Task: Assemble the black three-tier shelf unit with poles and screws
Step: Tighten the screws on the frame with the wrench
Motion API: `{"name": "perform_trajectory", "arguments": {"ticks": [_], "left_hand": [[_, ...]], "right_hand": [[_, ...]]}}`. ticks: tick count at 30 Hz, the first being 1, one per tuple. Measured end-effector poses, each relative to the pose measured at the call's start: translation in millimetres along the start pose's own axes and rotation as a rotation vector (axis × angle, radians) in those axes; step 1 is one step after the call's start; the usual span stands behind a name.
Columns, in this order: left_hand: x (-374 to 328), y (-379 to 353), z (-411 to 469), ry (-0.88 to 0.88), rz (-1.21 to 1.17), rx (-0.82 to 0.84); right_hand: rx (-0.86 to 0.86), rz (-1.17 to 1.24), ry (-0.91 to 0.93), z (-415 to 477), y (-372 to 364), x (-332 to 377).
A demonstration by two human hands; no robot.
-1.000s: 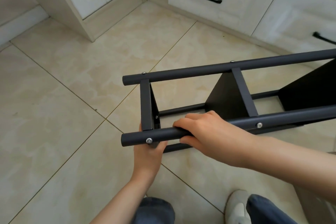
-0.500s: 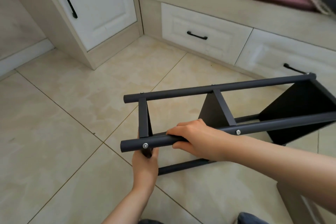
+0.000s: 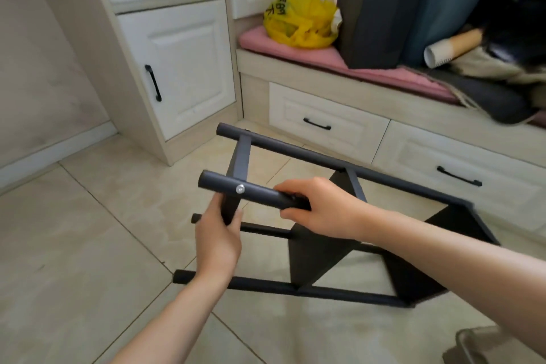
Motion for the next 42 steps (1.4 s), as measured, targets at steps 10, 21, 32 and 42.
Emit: {"name": "perform_trajectory", "arguments": {"ticks": [10,21,32,42], "left_hand": [[-139.9,39.5,38.2,-0.609,0.100,-0.046],[-254.7,-6.2,-23.3,-0.995,0.292,-0.009],[-267.4,-36.1,-122.9,-1.263,0.180,0.029],[-247.7,-21.3,-183.6,-1.549,0.052,-0.018]], "right_hand": [[-0.261,0.278,-0.043,4.8,87.1,36.6],[-0.484,0.368,-0.296,-78.5,168.8,-5.8],[-0.628,0.486,-0.530,-193.0,173.7,-32.4],[-0.716,0.532,-0.500,-268.2,144.8,-23.3]]}}
Point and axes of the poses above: each hand's wrist, its own z-axis towards the middle knuckle, its own y-axis out of the back of the hand, x = y × z, the point moved 5 cm from there along z, towards the middle knuckle, and after that the axes turned 14 degrees about -x, right-handed, at the moved point
